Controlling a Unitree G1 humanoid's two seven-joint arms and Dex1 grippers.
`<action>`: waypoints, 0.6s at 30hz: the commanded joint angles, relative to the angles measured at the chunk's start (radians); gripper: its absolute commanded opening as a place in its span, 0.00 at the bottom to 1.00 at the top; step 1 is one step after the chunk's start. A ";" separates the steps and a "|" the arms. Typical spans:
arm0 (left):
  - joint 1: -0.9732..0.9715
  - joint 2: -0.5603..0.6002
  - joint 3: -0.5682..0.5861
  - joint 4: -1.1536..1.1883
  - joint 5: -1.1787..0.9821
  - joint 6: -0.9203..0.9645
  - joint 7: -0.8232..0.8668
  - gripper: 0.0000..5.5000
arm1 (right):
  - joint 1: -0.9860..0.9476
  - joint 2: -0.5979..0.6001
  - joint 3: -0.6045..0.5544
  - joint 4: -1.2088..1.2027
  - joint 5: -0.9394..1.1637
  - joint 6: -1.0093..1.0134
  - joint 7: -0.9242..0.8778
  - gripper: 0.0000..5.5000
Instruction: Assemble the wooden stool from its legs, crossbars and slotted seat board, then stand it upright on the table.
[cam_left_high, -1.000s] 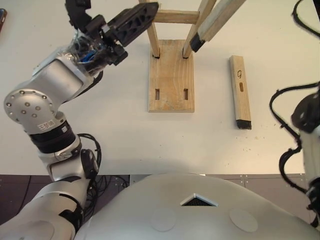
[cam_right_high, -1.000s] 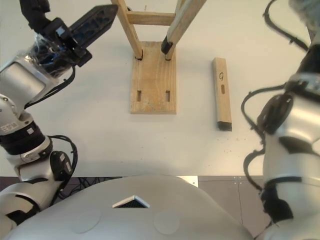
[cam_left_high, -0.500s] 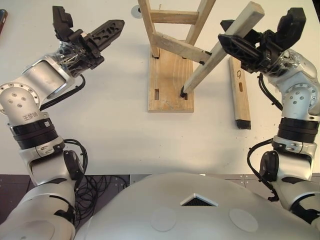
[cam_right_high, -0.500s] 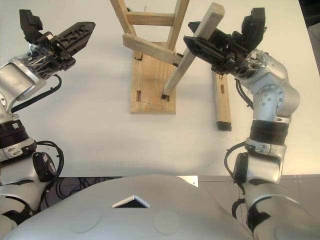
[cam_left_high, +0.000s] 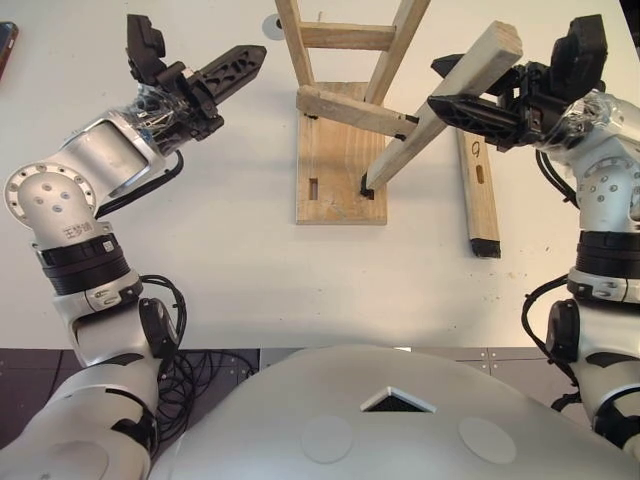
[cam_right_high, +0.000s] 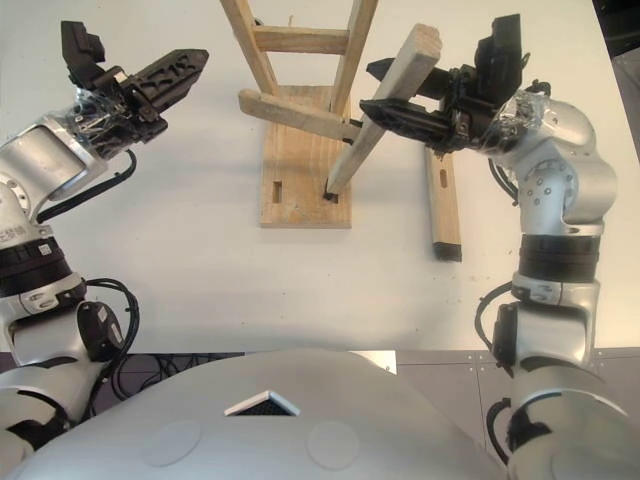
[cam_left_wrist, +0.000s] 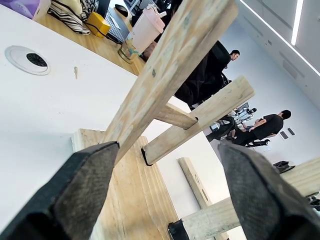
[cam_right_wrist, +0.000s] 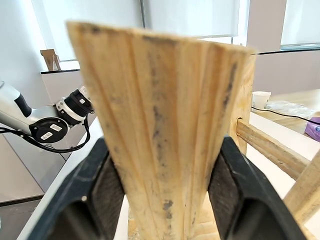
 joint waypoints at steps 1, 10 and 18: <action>0.016 -0.028 0.005 -0.028 0.016 -0.023 0.023 0.66 | -0.013 -0.056 0.041 0.041 -0.064 0.025 0.009 0.37; 0.033 -0.061 0.012 -0.046 0.027 -0.050 0.039 0.66 | -0.052 -0.088 0.051 0.058 -0.062 0.035 0.035 0.37; 0.052 -0.085 0.007 -0.068 0.030 -0.060 0.052 0.66 | -0.048 -0.116 0.068 0.035 -0.063 0.053 0.058 0.37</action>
